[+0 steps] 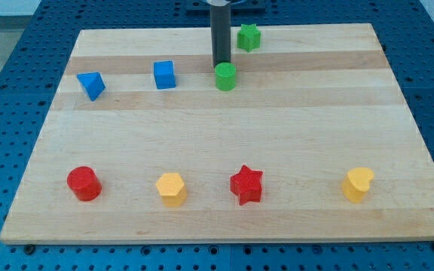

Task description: Move your arm above the blue cube

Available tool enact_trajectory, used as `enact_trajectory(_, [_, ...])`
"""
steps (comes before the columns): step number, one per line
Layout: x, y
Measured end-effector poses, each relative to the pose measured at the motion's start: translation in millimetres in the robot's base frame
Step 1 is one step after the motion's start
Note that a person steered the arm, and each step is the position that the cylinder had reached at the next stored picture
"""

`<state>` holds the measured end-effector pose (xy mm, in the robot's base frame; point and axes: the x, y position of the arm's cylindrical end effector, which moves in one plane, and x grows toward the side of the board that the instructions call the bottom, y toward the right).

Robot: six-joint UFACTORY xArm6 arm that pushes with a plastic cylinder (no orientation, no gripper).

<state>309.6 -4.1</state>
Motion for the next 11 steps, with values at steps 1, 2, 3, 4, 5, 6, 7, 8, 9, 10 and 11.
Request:
enact_trajectory(1, [18.1,2.4])
enact_trajectory(2, [32.0,2.2])
enact_trajectory(3, [32.2,-8.2])
enact_trajectory(4, [19.3,-24.6])
enact_trajectory(5, [-3.2,-35.7])
enact_trajectory(6, [-19.9,-36.5])
enact_trajectory(7, [-27.8,-40.5])
enact_trajectory(8, [-24.6,-56.3])
enact_trajectory(9, [-24.4,-76.7])
enact_trajectory(10, [-24.4,-91.9])
enact_trajectory(11, [-24.4,-100.1])
